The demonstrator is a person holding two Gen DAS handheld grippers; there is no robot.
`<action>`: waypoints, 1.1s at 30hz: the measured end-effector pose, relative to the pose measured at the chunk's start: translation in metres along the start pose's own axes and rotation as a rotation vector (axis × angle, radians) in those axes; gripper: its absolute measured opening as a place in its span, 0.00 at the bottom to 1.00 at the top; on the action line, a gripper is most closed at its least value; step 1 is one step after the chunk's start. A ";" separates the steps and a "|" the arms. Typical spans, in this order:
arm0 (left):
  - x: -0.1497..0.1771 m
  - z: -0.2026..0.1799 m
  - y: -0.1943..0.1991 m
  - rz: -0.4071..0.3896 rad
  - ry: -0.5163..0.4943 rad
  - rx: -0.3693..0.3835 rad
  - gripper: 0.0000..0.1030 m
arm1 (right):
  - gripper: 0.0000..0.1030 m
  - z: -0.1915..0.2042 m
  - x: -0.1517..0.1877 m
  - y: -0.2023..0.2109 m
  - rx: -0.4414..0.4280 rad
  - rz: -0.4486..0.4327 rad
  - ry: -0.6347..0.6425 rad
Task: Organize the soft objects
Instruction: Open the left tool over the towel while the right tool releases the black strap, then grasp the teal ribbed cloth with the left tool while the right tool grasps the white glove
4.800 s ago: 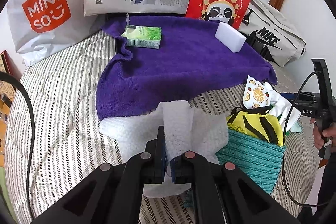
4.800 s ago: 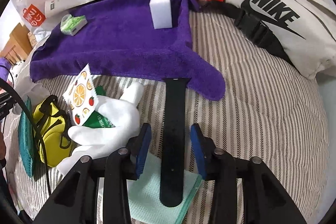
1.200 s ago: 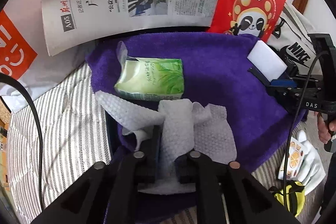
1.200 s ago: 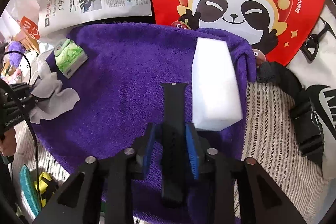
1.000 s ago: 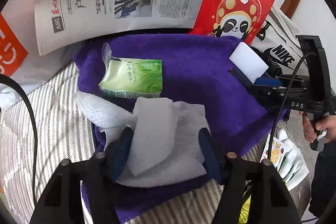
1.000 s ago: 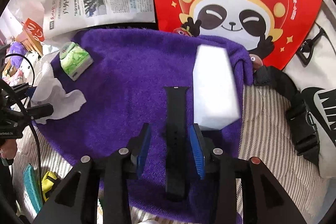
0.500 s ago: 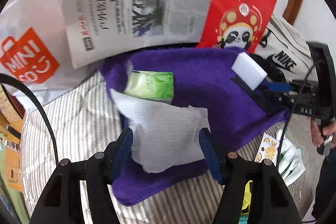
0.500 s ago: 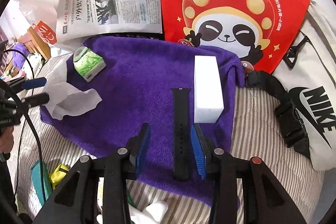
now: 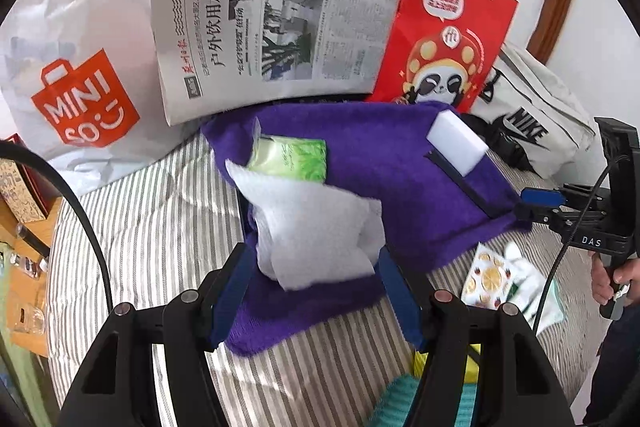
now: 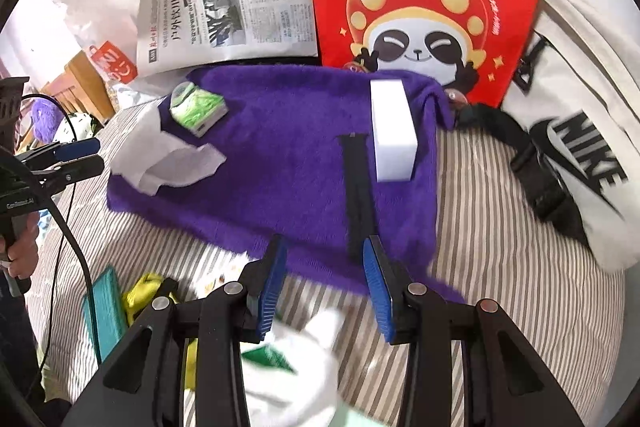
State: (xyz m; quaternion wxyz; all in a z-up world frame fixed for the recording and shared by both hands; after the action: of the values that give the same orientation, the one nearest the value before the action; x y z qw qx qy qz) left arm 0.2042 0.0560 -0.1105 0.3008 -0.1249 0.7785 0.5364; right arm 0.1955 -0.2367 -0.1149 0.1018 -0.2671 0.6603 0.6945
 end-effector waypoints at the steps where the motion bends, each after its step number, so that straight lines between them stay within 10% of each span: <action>1: 0.004 -0.001 0.001 0.002 -0.003 0.000 0.61 | 0.39 0.001 0.005 0.002 0.000 0.004 0.000; 11: 0.042 -0.014 0.021 0.013 -0.020 0.016 0.61 | 0.56 -0.002 0.069 0.020 -0.027 0.053 -0.133; 26: 0.097 -0.058 0.032 0.044 -0.109 0.100 0.63 | 0.56 0.016 0.097 -0.003 0.090 0.098 -0.126; 33: 0.121 -0.069 0.037 0.040 -0.180 0.127 0.70 | 0.23 0.017 0.099 0.004 0.089 0.078 -0.107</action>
State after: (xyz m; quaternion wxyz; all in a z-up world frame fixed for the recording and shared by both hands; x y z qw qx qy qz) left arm 0.0663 0.0232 -0.1387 0.3660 -0.0414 0.7833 0.5008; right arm 0.1065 -0.2417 -0.1614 0.1215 -0.1989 0.6939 0.6813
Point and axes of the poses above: each gripper's, at about its wrist camera, not at the fingertips, and y roughly against the way its jaws point, z to its left, x to its underside, the point moved 4 cm from there along -y, roughly the way its jaws point, and after that the axes turned 7 degrees about x, right-handed, at the moved point
